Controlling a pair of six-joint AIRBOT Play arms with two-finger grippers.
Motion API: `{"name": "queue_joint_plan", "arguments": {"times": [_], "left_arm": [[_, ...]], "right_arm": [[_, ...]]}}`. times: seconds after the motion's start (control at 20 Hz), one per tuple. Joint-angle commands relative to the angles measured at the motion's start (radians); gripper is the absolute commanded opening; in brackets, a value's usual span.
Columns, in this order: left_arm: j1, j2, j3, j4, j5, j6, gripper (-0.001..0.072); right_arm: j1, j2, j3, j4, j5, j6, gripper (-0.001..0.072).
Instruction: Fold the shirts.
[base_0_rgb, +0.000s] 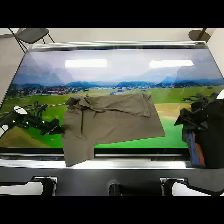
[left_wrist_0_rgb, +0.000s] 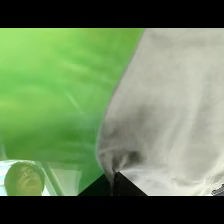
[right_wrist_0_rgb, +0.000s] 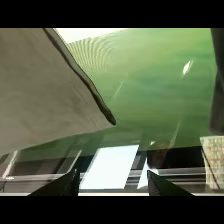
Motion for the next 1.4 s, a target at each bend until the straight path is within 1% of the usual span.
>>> {"name": "queue_joint_plan", "arguments": {"times": [0.0,0.05,0.2,0.3,0.5,0.65,0.7,0.75,0.8,0.85,0.9,1.0,1.1,1.15,1.25,1.3,1.35], "left_arm": [[-0.007,0.0,0.001,-0.008,0.002,0.001,0.0028],[-0.007,0.0,0.001,-0.009,-0.006,0.001,0.0027],[-0.007,0.011,0.001,-0.009,-0.031,0.002,0.0028],[-0.007,0.026,0.001,-0.009,-0.037,0.001,0.0028],[-0.007,0.049,0.001,-0.009,-0.055,-0.002,0.0028],[-0.008,0.053,0.001,-0.009,-0.068,-0.01,0.0028],[-0.008,0.055,0.001,-0.009,-0.073,-0.01,0.0028],[-0.007,0.057,0.001,-0.009,-0.082,-0.01,0.0028],[-0.007,0.06,0.001,-0.009,-0.095,-0.01,0.0028],[-0.007,0.064,0.002,-0.009,-0.106,-0.01,0.0028],[-0.007,0.072,0.002,-0.009,-0.112,-0.01,0.0028],[-0.007,0.11,0.018,-0.009,-0.113,-0.011,0.0027],[-0.007,0.185,0.102,-0.021,-0.104,-0.037,0.0027],[-0.007,0.236,0.179,-0.027,-0.092,-0.047,0.0026],[-0.007,0.348,0.383,-0.028,-0.038,-0.114,0.0026],[-0.007,0.404,0.505,-0.029,-0.005,-0.143,0.0027],[-0.007,0.461,0.634,-0.029,0.036,-0.163,0.0027]], "right_arm": [[0.0,0.0,-0.101,0.02,-0.028,-0.029,0.0502],[0.0,0.0,-0.138,0.043,-0.047,-0.051,0.0505],[0.0,-0.013,-0.219,0.061,-0.139,-0.059,0.0503],[0.0,-0.045,-0.233,0.137,-0.169,-0.077,0.0503],[0.002,-0.115,-0.235,0.244,-0.246,-0.078,0.0502],[0.055,-0.146,-0.235,0.252,-0.277,-0.079,0.0502],[0.08,-0.153,-0.235,0.252,-0.304,-0.079,0.0463],[0.102,-0.153,-0.235,0.251,-0.338,-0.077,0.0373],[0.115,-0.152,-0.23,0.252,-0.364,-0.071,0.0255],[0.119,-0.152,-0.219,0.251,-0.368,-0.057,0.0057],[0.119,-0.152,-0.198,0.252,-0.349,-0.047,0.0043],[0.119,-0.146,-0.124,0.251,-0.261,-0.067,0.0042],[0.119,-0.096,-0.009,0.25,-0.198,-0.096,0.0042],[0.119,-0.053,0.058,0.247,-0.198,-0.097,0.0042],[0.119,0.059,0.233,0.242,-0.243,-0.112,0.0042],[0.119,0.123,0.328,0.24,-0.288,-0.115,0.0042],[0.119,0.198,0.427,0.231,-0.363,-0.115,0.0042]]}}
